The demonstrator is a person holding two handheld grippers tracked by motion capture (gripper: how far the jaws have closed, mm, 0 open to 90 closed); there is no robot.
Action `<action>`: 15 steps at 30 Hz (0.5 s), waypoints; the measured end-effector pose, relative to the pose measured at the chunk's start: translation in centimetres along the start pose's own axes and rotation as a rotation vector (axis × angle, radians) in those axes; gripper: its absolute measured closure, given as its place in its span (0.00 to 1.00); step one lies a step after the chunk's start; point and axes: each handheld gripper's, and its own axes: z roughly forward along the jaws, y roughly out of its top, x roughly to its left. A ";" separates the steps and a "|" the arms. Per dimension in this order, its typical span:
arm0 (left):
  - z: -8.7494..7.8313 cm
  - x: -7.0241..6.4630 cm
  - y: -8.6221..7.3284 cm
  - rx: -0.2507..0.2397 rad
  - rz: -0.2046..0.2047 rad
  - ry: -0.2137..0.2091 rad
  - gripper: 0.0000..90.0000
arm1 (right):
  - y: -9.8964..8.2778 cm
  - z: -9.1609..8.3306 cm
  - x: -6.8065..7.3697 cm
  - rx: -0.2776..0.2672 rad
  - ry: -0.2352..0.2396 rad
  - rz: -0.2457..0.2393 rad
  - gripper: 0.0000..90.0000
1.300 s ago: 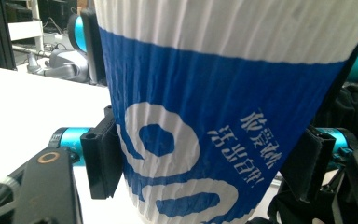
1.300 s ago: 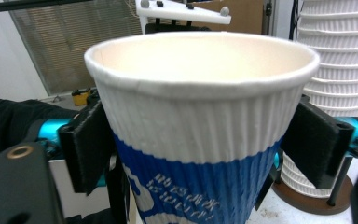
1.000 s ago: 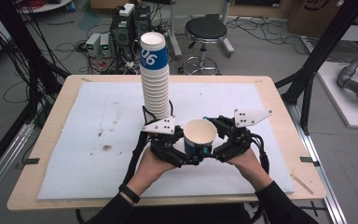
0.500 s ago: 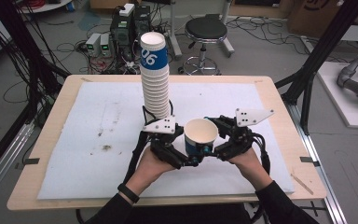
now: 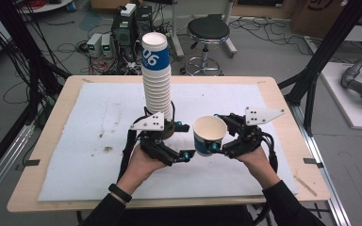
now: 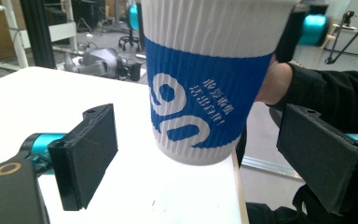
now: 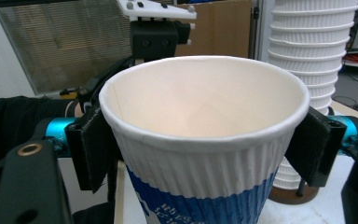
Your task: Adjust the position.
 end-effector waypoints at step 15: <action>-3.8 0.3 0.1 0.016 0.025 0.107 0.14 | -0.4 -1.6 -0.8 0.004 -0.056 -0.002 0.22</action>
